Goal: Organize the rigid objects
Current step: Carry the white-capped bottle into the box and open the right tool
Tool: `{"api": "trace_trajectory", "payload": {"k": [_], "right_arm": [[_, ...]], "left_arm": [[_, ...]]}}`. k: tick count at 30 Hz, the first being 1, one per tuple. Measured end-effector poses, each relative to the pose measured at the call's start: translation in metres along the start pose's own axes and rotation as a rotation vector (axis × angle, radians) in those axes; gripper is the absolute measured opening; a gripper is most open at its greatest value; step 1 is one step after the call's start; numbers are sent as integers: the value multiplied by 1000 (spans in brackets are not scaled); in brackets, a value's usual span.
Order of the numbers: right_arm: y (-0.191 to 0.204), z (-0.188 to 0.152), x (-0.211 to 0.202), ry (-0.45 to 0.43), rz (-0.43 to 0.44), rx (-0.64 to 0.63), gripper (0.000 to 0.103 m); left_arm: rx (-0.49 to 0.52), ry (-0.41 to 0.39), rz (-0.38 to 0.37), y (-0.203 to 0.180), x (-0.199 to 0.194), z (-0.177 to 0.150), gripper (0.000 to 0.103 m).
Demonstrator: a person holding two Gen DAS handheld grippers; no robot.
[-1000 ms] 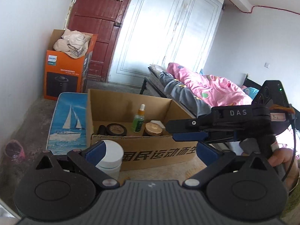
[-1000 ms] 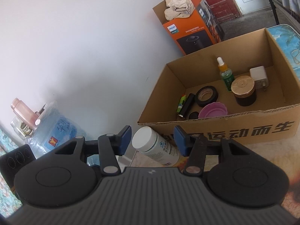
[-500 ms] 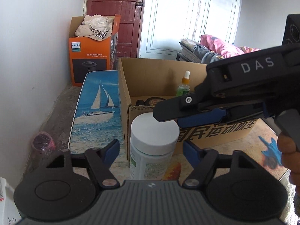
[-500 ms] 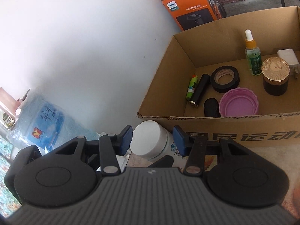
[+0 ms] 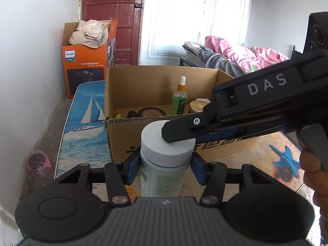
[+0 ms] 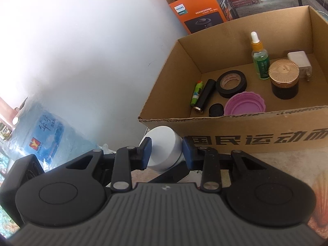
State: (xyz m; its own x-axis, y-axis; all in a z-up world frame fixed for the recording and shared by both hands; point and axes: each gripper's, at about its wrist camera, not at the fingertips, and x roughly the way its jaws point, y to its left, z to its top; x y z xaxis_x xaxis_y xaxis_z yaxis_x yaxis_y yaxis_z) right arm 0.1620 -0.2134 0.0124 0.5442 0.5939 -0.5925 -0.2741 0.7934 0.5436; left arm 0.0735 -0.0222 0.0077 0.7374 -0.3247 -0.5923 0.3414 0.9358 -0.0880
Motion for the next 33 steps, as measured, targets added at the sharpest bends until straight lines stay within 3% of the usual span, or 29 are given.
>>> {"api": "trace_trajectory", "payload": {"k": [12,33], "right_arm": [[-32,-18,-39,-60,-75,53,34],[-44,-18,-34,-49,-44,104,35]], "left_arm": [[76,41,-72,-39,21,2,55],[104,83,-40,-49,38,5,54]]}}
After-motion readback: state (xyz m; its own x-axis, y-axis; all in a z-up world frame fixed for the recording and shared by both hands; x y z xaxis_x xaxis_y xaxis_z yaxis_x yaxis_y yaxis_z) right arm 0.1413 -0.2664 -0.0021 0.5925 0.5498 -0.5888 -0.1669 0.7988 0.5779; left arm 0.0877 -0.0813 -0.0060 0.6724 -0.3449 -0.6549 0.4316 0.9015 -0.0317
